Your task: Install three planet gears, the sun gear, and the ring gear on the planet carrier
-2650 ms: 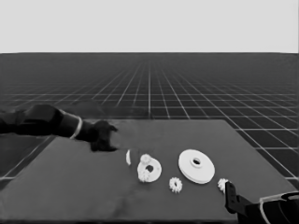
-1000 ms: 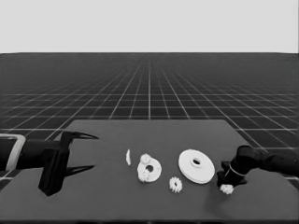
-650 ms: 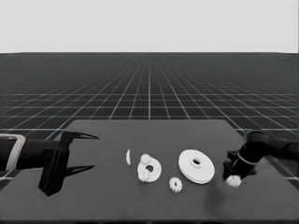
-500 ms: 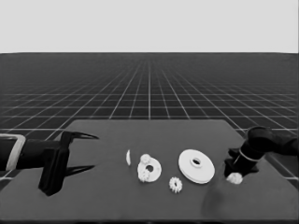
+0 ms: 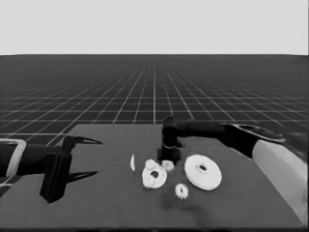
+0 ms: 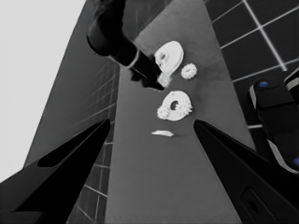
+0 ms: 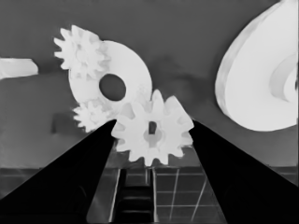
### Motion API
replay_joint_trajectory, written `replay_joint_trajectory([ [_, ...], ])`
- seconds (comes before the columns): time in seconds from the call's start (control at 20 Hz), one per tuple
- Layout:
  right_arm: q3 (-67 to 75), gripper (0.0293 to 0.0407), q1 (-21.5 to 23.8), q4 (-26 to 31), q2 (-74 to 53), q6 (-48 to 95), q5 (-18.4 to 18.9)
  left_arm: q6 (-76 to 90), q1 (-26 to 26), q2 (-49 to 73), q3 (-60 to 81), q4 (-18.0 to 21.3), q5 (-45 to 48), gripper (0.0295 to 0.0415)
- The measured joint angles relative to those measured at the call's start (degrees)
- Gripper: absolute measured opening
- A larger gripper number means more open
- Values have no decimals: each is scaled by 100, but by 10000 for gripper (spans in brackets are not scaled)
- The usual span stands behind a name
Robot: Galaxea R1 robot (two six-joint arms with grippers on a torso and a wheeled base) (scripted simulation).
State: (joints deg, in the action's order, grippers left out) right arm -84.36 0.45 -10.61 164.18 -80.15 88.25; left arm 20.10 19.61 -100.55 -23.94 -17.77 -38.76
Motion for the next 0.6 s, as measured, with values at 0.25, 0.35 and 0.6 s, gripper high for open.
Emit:
replay_joint_trajectory([
  [0.25,-599,312,-350,-344,303,290,-131,0,0,0,0,0,0,385],
  [0.35,-871,312,-731,-665,381,448,-261,0,0,0,0,0,0,385],
  [0.6,-1035,312,-885,-811,431,539,-342,0,0,0,0,0,0,385],
])
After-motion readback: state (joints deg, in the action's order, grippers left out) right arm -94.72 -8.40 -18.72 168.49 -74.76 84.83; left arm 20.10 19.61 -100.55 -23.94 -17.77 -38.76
